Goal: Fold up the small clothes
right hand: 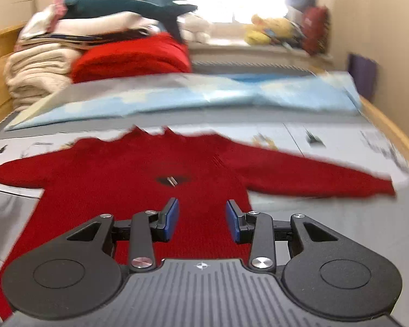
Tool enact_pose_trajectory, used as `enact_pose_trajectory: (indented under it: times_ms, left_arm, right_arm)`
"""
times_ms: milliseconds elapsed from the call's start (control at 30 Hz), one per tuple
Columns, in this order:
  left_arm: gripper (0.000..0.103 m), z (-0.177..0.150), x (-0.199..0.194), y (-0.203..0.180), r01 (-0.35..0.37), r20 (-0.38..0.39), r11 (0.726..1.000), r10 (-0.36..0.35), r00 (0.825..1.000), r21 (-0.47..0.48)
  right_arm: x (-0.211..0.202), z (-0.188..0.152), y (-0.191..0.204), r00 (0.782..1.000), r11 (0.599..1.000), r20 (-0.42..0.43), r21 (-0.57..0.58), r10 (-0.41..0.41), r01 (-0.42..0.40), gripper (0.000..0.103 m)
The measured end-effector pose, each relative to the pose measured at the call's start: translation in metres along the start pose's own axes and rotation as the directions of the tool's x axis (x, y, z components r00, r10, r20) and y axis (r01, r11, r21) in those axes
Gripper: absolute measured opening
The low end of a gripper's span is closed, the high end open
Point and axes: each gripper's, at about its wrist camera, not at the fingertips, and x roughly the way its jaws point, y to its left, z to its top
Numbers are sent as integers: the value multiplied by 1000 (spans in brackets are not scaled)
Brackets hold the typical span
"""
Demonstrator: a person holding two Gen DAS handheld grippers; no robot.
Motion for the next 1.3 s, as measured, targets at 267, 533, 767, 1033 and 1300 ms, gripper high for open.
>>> enact_pose_trajectory:
  times_ms: [267,533,767,1033,1300]
  left_arm:
    - [24,0,29,35,-14,-65,980,1,998,-197]
    - [30,-11,76,78,6,-55,936,-27,998,-351]
    - [38,-17,115,115,-20,-83,837,-30,996,-548]
    - [17,-13,128,139,-41,-68,780,-2,998,-624]
    - [8,33,45,-20,-148,242,979,179,954,-140]
  right_arm:
    - [39,90,59,982,989,130,-79,135,-126,49]
    - [81,82,56,984,983,6,-25,181,-181,49]
    - [95,84,32,989,989,-17,-15,145,-145,49]
    - [117,69,13,987,992,-122,79,106,-97,49]
    - [134,59,10,975,992,-199,103,98,-78,49]
